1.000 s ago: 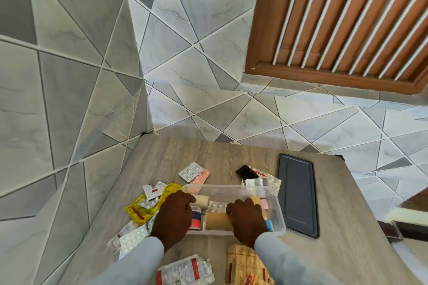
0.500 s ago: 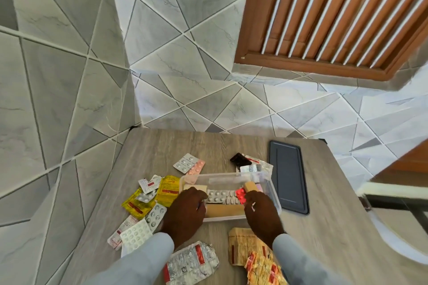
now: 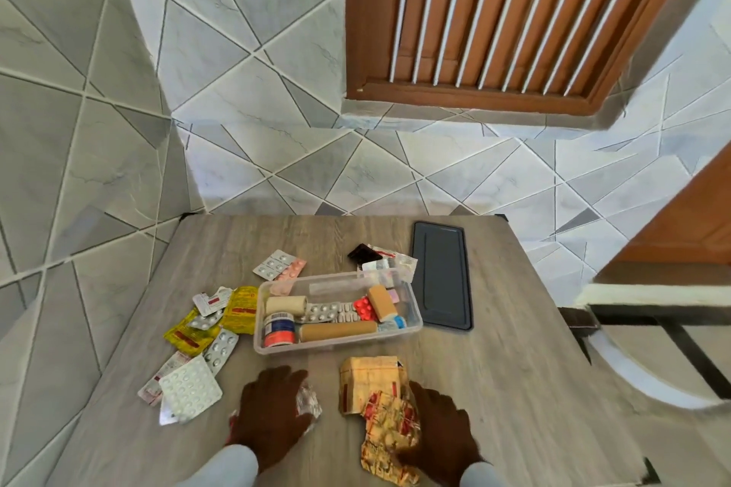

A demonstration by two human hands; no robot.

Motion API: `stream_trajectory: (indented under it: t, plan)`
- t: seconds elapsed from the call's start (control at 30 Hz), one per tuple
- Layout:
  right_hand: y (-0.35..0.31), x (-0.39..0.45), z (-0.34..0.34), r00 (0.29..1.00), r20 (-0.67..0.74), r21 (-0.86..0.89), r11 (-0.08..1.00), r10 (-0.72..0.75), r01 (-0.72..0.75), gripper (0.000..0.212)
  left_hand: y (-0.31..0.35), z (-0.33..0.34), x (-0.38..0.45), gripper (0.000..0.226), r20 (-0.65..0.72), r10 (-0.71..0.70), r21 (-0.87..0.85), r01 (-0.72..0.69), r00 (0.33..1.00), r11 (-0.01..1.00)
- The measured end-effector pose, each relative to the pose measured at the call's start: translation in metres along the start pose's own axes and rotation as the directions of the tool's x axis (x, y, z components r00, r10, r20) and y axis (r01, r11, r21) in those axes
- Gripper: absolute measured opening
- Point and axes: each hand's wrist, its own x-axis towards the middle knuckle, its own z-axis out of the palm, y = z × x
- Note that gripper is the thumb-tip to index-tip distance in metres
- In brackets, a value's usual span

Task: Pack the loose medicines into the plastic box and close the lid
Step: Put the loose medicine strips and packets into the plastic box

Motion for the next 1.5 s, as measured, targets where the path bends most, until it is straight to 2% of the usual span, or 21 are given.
stream_trajectory:
  t: [0.07,0.17,0.27,0.4,0.43,0.57,0.7,0.8,0.97,1.03,1.1,1.2,1.27,1.4,1.5]
  plan:
    - [0.004,0.000,0.005,0.998,-0.044,-0.046,0.998,-0.033,0.031,0.101,-0.005,0.007,-0.010,0.082,0.073,-0.106,0.029,0.104,0.992,0.994]
    - [0.010,0.001,0.007,0.995,-0.082,-0.040,0.998,-0.059,0.056,0.086,0.000,0.010,-0.022,0.082,0.064,-0.158,0.076,0.153,0.985,0.985]
    - [0.017,0.002,0.010,0.992,-0.113,0.118,0.990,-0.062,0.075,0.066,0.005,0.014,-0.030,0.079,0.020,-0.205,0.087,0.202,0.979,0.975]
    - [0.022,0.006,0.000,0.990,-0.088,0.394,0.909,-0.112,0.138,0.013,0.018,0.010,-0.037,0.081,-0.020,-0.188,0.064,0.189,0.982,0.980]
    - [0.021,0.006,-0.006,0.989,-0.082,0.428,0.892,-0.121,0.145,0.010,0.022,0.007,-0.038,0.079,-0.042,-0.176,0.049,0.178,0.984,0.983]
    - [0.012,0.007,-0.035,0.987,-0.093,0.582,0.798,-0.128,0.158,0.009,0.034,-0.012,-0.039,0.074,-0.199,-0.063,-0.033,0.057,0.978,0.998]
    - [-0.003,0.011,-0.069,0.988,-0.152,0.790,0.595,-0.039,0.145,0.014,0.039,-0.041,-0.017,0.070,-0.331,-0.032,-0.143,-0.016,0.943,0.990]
    - [-0.020,0.026,-0.087,0.981,-0.169,0.882,0.459,0.097,0.107,0.014,0.036,-0.062,0.011,0.069,-0.384,0.056,-0.079,-0.094,0.921,0.992]
    - [-0.051,0.056,-0.102,0.962,-0.122,0.932,0.362,0.244,0.027,0.015,0.022,-0.086,0.047,0.069,-0.403,0.164,-0.015,-0.186,0.900,0.983]
    - [-0.060,0.070,-0.105,0.957,-0.107,0.928,0.372,0.271,-0.001,0.015,0.014,-0.092,0.061,0.070,-0.391,0.195,0.008,-0.209,0.899,0.978]
    - [-0.063,0.085,-0.104,0.944,-0.114,0.899,0.437,0.309,-0.035,0.015,0.010,-0.098,0.074,0.071,-0.362,0.214,0.010,-0.226,0.907,0.974]
    - [-0.063,0.098,-0.102,0.891,-0.282,0.702,0.709,0.356,-0.061,0.018,0.007,-0.104,0.092,0.074,-0.277,0.254,0.007,-0.262,0.927,0.965]
    - [-0.063,0.094,-0.103,0.875,-0.371,0.594,0.804,0.310,-0.032,0.011,0.010,-0.106,0.103,0.074,-0.228,0.287,0.046,-0.284,0.930,0.958]
    - [-0.058,0.084,-0.091,0.836,-0.429,0.537,0.841,0.343,-0.069,0.008,0.026,-0.102,0.118,0.073,-0.076,0.327,0.070,-0.323,0.942,0.944]
    - [-0.046,0.071,-0.071,0.811,-0.418,0.565,0.816,0.410,-0.121,0.018,0.049,-0.096,0.126,0.070,0.001,0.375,0.112,-0.373,0.927,0.921]
